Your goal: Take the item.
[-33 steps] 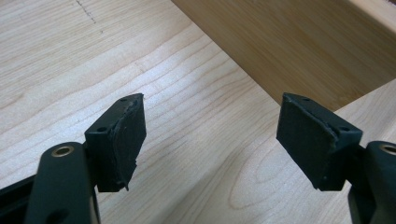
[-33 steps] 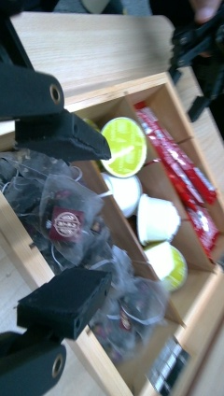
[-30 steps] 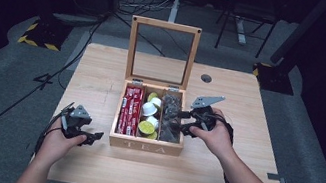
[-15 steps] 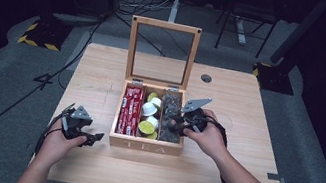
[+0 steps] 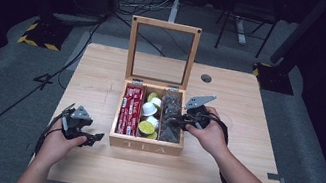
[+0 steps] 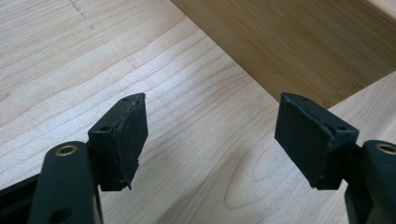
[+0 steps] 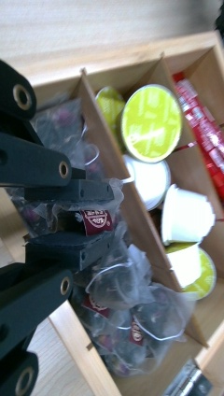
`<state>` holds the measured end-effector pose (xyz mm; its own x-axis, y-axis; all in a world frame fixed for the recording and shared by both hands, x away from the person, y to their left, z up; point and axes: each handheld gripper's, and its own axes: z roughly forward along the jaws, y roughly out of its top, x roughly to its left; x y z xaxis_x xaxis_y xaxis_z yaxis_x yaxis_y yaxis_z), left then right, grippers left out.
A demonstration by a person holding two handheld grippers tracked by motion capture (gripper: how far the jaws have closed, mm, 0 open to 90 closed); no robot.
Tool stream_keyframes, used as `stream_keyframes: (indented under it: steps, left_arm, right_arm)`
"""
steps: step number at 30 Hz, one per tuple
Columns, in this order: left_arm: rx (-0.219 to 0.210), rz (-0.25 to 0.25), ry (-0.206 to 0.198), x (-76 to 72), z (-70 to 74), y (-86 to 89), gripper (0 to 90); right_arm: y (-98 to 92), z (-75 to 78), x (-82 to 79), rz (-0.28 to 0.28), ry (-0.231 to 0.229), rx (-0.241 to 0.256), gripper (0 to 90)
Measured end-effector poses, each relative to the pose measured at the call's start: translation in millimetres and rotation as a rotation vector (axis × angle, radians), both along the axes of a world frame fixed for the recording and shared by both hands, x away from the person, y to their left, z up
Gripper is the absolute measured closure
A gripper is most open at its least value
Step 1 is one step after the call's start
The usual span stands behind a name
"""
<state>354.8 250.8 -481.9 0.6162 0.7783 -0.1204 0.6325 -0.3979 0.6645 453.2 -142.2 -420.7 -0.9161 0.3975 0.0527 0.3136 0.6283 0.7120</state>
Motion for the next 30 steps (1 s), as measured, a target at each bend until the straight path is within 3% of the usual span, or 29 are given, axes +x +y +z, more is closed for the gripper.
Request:
stream_keyframes:
  steps: [10,16,25,30]
  left_arm:
    - [-0.005,0.006,-0.005,0.4,1.9,1.2,26.1]
    - [-0.018,0.007,-0.025,8.2,8.0,3.0,26.1]
    - [-0.033,0.032,-0.048,15.6,17.4,11.3,25.9]
    - [-0.029,0.051,-0.04,19.5,16.6,10.5,26.1]
  right_arm:
    - [-9.5,18.9,-3.9,-0.003,0.003,0.132,76.2]
    - [-23.2,35.9,-9.3,-0.027,-0.034,0.209,76.1]
    - [-53.4,54.8,-12.3,-0.101,-0.091,0.227,76.1]
    - [-73.2,62.7,-10.4,-0.152,-0.111,0.228,76.1]
